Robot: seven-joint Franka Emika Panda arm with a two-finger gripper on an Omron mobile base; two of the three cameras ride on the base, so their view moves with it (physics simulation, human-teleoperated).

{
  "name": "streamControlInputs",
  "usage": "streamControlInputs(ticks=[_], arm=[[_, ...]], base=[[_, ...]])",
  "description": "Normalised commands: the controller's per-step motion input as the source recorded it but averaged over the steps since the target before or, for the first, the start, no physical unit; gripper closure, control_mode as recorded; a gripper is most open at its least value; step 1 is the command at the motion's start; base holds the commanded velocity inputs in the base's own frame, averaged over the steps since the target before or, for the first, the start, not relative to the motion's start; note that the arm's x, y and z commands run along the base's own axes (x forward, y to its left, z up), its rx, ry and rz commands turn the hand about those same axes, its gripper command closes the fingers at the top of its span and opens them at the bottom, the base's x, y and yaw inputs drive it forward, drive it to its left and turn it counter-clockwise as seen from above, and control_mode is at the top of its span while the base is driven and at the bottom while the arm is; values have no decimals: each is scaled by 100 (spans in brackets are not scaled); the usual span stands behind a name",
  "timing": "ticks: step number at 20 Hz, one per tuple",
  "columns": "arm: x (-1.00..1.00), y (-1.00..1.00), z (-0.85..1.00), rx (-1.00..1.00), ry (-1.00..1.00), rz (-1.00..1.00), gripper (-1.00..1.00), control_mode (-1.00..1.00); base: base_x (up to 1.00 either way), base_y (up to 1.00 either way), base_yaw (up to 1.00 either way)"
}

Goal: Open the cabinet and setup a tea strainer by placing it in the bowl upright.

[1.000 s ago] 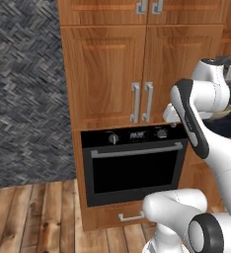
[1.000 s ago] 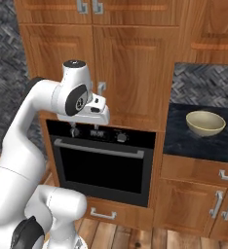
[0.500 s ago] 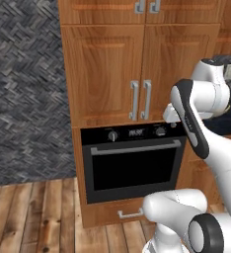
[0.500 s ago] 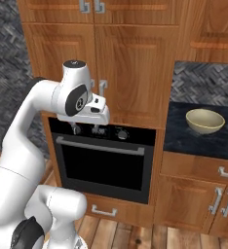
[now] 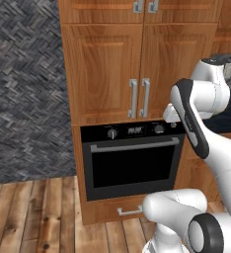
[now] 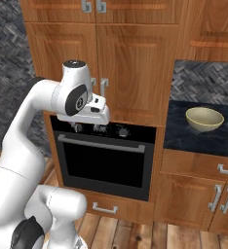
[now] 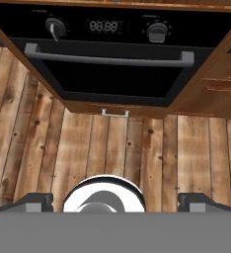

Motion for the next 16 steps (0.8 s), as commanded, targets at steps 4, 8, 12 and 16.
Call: streamControlInputs(ticks=[4, 8, 12, 16], arm=[[0, 0, 0, 0, 0, 0, -100, -100], [14, 2, 1, 0, -4, 0, -100, -100], [66, 15, 14, 0, -21, 0, -100, -100], [73, 6, 12, 0, -20, 0, -100, -100]], base=[[0, 0, 0], [0, 0, 0], [0, 0, 0], [0, 0, 0]])
